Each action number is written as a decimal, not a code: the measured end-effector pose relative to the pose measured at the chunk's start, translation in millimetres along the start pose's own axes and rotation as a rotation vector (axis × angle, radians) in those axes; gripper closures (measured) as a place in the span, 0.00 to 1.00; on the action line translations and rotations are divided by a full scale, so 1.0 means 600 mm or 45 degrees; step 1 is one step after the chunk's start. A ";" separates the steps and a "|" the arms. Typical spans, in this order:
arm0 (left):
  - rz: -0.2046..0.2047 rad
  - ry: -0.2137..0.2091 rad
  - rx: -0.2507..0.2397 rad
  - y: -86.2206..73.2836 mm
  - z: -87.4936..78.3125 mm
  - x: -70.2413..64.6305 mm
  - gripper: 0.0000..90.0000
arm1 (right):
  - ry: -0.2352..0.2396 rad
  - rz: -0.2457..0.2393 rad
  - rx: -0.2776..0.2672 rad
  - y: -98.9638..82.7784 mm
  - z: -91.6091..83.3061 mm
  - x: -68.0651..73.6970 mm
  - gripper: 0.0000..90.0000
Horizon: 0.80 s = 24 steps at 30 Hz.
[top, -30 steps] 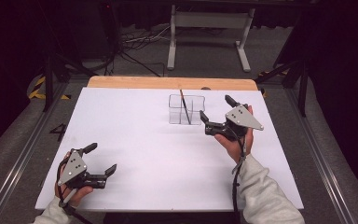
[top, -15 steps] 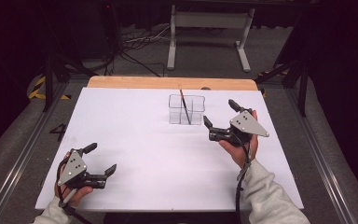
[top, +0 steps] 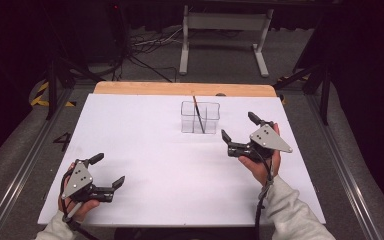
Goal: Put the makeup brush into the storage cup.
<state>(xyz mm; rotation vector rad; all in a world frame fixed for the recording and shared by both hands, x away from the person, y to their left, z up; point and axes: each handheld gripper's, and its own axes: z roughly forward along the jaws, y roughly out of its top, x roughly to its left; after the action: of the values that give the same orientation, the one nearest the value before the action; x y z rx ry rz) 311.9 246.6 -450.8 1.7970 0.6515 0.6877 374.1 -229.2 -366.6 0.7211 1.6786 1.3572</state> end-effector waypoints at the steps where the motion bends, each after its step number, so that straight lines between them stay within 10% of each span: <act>1: 0.000 0.002 -0.003 0.000 0.000 0.000 0.03 | -0.008 -0.004 -0.008 -0.001 -0.003 0.000 0.04; 24: 0.019 -0.007 -0.001 0.002 0.005 0.001 0.03 | 0.005 -0.083 0.019 -0.027 -0.038 0.019 0.05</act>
<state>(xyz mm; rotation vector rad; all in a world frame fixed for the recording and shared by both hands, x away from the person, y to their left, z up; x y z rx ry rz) 314.6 244.7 -450.2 1.8042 0.6352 0.6928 349.7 -234.8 -383.5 0.6667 1.7024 1.3028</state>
